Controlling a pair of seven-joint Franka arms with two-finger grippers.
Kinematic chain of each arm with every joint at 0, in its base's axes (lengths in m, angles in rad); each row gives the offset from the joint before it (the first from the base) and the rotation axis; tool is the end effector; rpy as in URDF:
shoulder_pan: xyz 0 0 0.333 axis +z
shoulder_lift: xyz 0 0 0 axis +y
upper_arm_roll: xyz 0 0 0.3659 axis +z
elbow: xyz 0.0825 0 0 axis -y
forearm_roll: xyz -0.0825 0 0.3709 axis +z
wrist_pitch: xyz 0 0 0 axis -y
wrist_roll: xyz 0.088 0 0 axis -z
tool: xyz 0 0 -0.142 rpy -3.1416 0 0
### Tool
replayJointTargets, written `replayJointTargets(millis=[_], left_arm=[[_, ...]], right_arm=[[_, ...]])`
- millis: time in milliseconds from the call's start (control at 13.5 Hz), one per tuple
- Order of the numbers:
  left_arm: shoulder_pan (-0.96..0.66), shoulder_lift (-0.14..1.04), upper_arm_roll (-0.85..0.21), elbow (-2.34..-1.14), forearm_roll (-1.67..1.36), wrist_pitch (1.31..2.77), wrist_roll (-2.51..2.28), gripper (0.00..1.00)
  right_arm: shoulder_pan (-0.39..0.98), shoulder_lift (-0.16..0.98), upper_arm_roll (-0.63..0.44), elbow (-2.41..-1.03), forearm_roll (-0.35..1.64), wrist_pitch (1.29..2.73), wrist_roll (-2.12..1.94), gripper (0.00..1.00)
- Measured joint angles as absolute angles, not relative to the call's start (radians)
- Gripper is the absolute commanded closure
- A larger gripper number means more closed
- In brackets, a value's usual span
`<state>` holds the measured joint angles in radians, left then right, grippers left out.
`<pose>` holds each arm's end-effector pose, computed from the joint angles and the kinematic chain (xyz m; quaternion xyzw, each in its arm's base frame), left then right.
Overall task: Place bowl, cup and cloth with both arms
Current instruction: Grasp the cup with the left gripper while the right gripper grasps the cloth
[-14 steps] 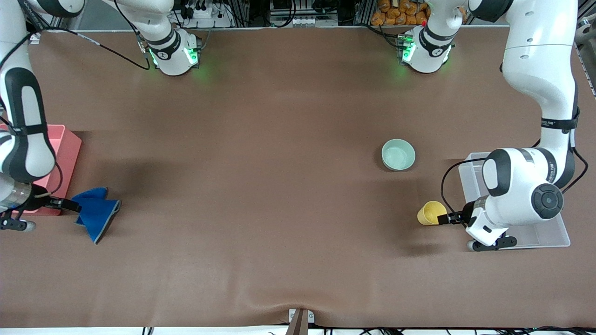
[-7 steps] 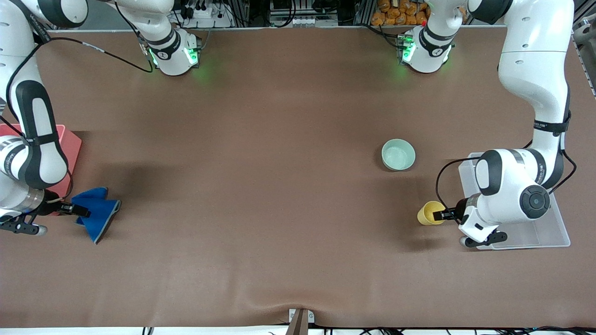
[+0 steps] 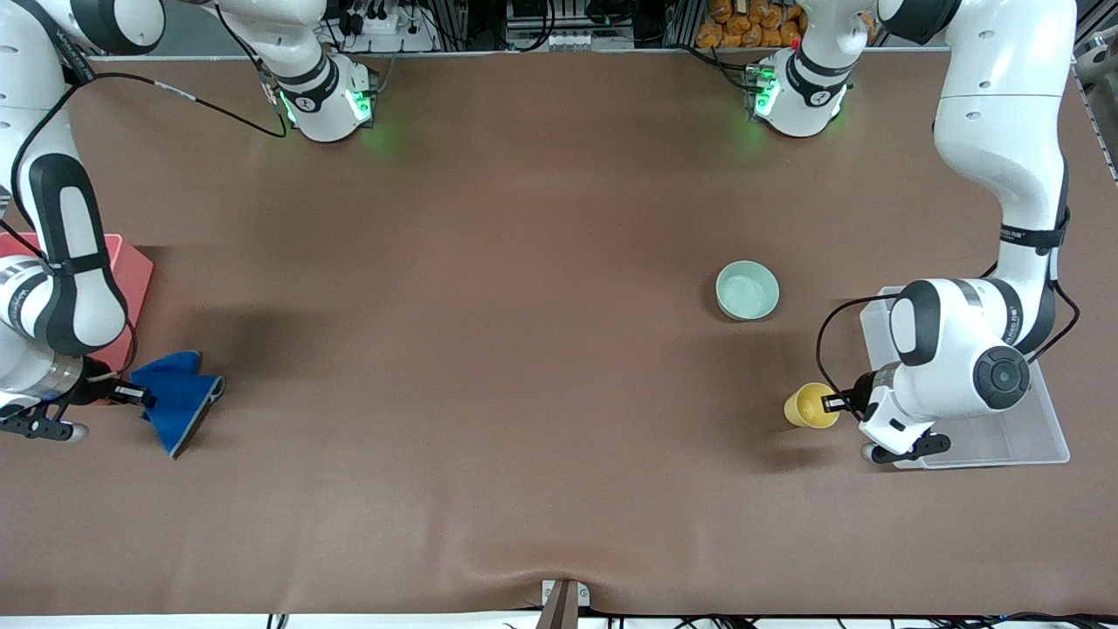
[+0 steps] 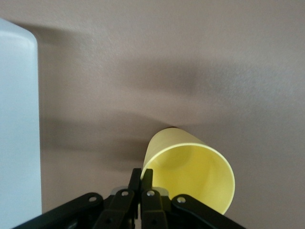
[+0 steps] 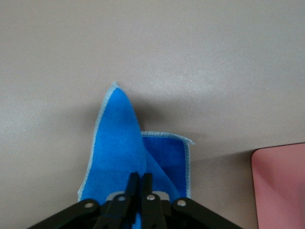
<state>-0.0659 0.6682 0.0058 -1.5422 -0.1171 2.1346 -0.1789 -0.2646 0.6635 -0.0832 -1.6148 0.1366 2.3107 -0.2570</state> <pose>0.7137 -0.0521 0.2660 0.9940 0.0917 -0.0431 0.0416 0.6807 -0.2310 0.2543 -0.9962 0.0812 -0.0248 0.0193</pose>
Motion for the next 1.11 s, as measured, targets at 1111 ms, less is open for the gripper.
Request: replayJointTargets(millis=[1111], left_arm=[[0.063,0.547,0.136,-1.357,-0.111,1.867,0.046,1.00]], right_arm=[[-0.278,0.265,-0.105,-1.572,0.006,1.823,-0.444,1.00]])
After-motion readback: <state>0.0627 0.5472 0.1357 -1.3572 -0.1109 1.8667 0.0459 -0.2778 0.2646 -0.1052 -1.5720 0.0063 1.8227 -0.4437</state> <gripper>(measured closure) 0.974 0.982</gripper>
